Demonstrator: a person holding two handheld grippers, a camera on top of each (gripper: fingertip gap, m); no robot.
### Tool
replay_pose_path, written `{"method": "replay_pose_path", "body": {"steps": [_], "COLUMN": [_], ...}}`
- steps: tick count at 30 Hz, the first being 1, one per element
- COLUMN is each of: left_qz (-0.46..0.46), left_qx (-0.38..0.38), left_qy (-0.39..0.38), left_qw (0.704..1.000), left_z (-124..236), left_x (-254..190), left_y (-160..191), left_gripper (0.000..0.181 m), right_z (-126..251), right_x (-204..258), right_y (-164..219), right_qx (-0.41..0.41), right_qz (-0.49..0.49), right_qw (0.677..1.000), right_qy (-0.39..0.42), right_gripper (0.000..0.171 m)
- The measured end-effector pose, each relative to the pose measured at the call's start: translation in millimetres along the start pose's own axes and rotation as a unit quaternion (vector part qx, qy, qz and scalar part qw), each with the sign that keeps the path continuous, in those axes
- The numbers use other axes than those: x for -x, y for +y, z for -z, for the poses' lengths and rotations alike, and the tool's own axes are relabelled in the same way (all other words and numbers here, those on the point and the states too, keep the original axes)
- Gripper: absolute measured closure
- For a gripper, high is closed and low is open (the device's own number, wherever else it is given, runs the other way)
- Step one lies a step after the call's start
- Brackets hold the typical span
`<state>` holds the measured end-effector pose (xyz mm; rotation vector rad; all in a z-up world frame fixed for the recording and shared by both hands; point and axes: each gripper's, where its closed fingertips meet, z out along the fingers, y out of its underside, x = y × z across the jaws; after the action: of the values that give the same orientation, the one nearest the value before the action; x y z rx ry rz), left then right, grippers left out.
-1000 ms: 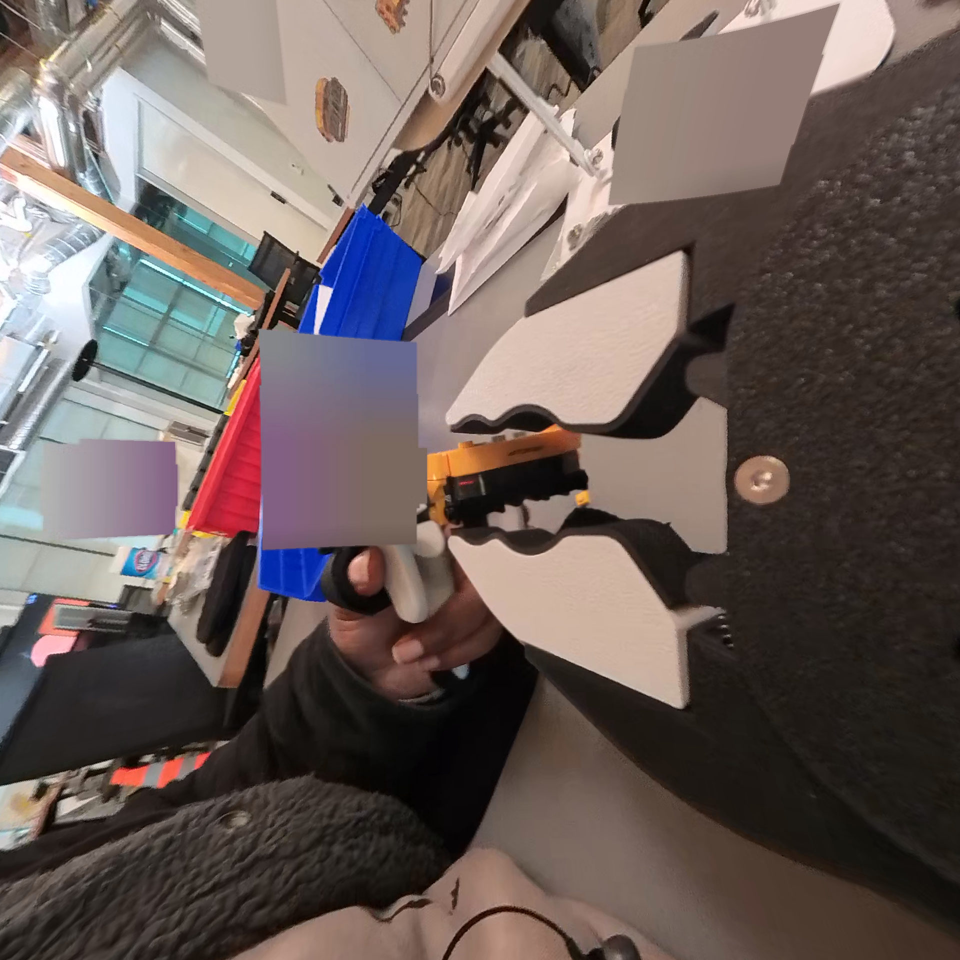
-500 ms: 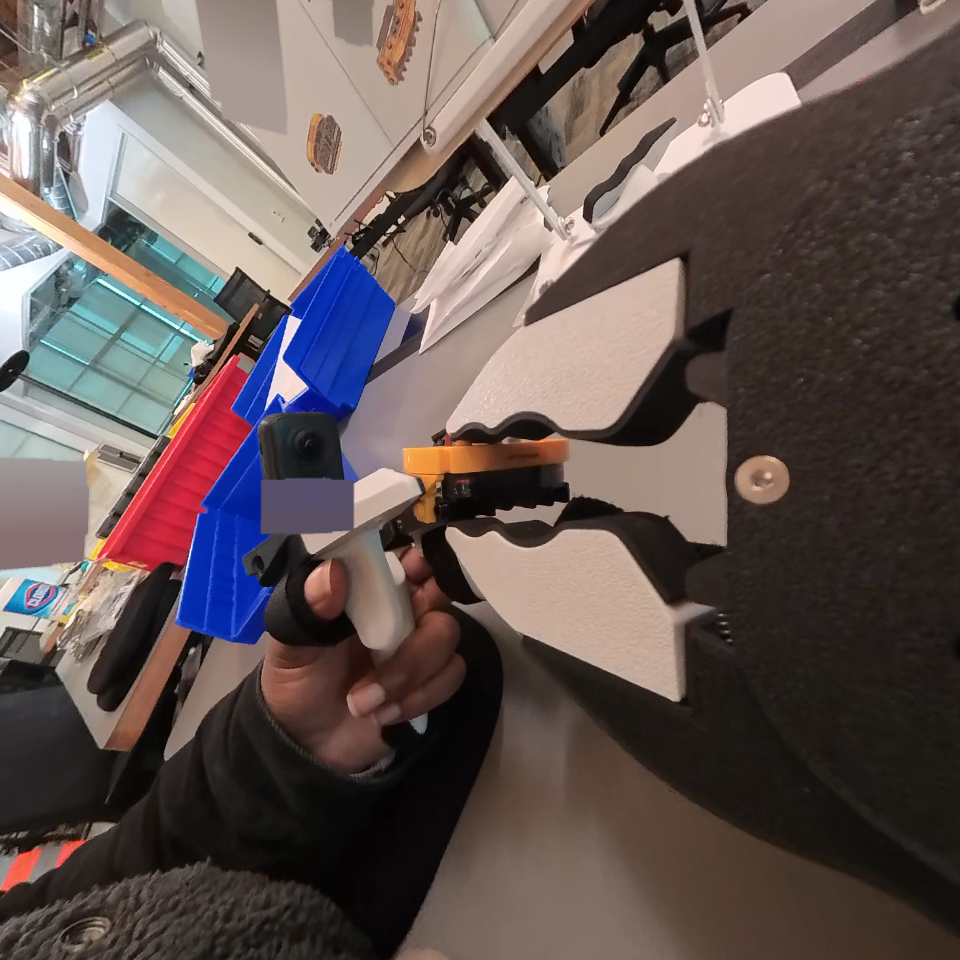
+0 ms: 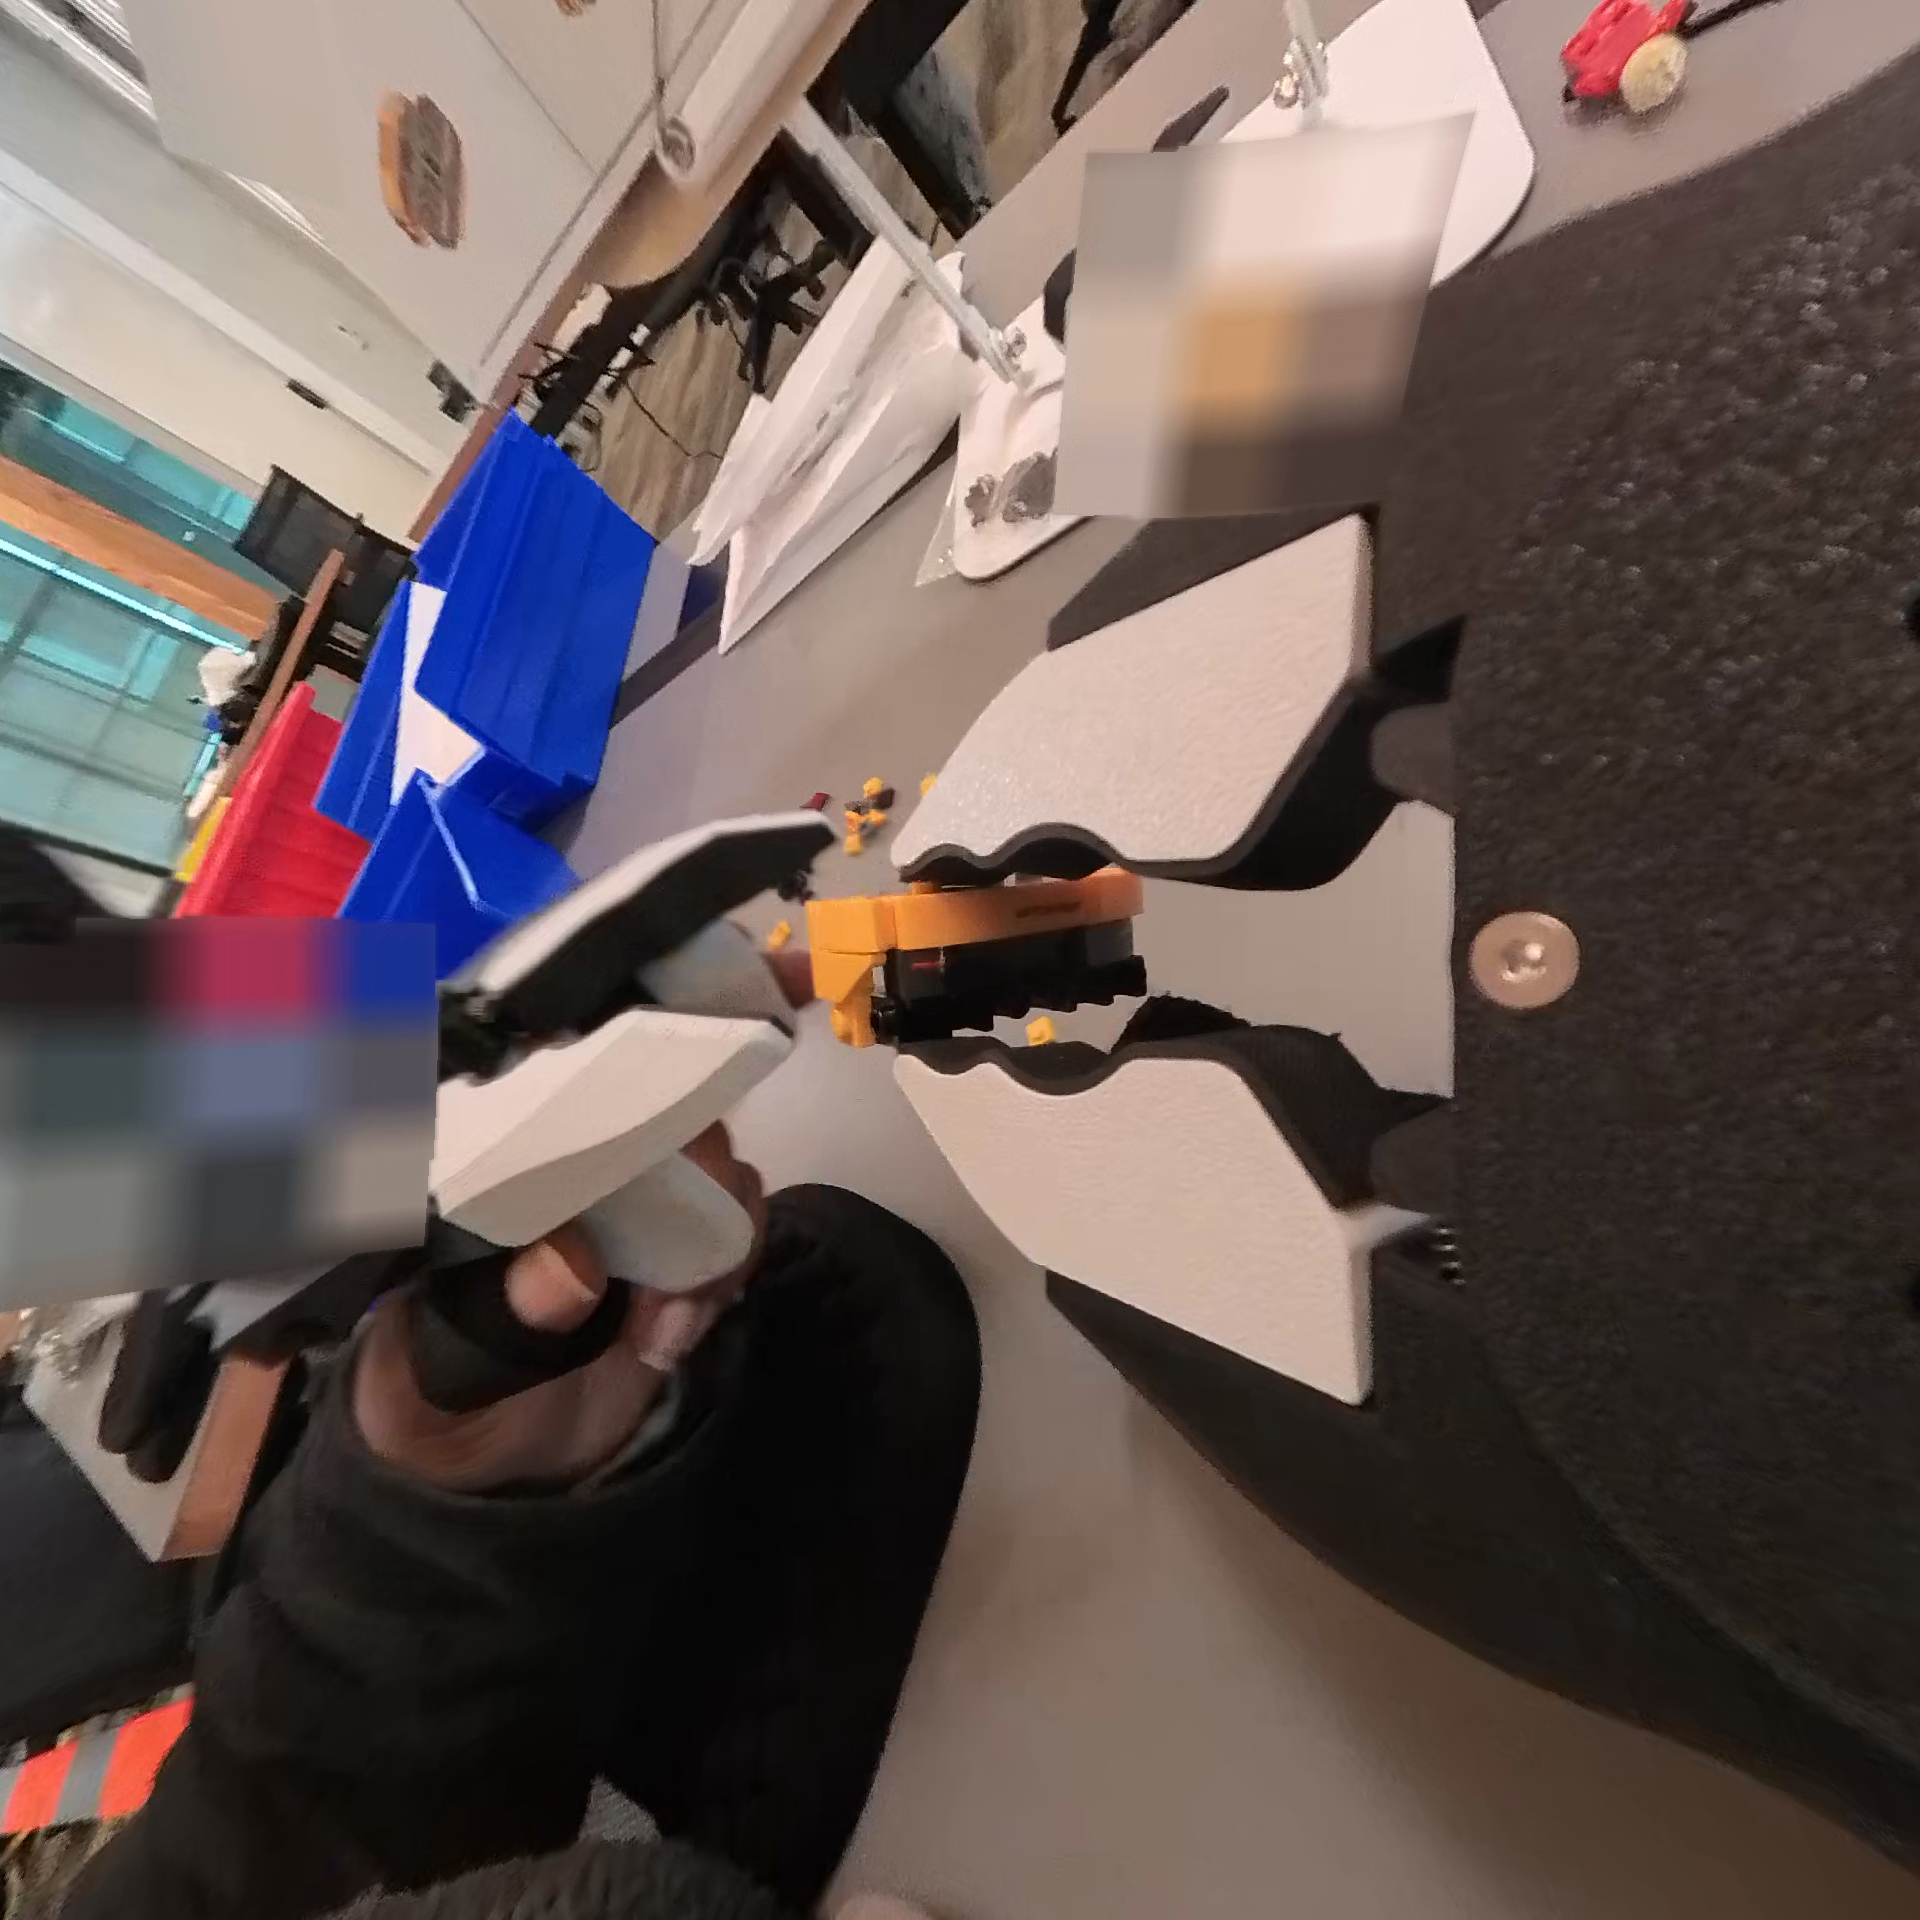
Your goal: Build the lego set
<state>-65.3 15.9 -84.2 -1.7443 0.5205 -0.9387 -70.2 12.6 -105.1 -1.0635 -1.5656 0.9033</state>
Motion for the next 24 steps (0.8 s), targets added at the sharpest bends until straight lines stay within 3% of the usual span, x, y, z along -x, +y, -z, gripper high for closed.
{"method": "replay_pose_path", "body": {"steps": [4, 8, 17, 24], "left_qz": [-0.185, -0.295, -0.350, -0.342], "left_qx": [0.072, 0.155, 0.232, 0.220], "left_qy": [-0.058, -0.053, -0.011, -0.022], "left_qw": [0.978, 0.941, 0.908, 0.913], "left_z": [-1, -6, -3, -3], "left_x": [0, -6, -14, -14], "left_y": [2, 14, 26, 25], "left_gripper": [0.143, 0.152, 0.169, 0.170], "right_z": [-4, -7, -9, -10], "right_x": [3, 8, 16, 16], "right_y": [7, 10, 13, 12], "right_qx": [0.027, 0.038, 0.047, 0.047], "right_qz": [0.001, 0.003, 0.018, 0.022], "right_qw": [1.000, 0.999, 0.998, 0.998], "right_qy": [-0.004, -0.015, -0.035, -0.034], "right_gripper": [0.143, 0.143, 0.143, 0.143]}}
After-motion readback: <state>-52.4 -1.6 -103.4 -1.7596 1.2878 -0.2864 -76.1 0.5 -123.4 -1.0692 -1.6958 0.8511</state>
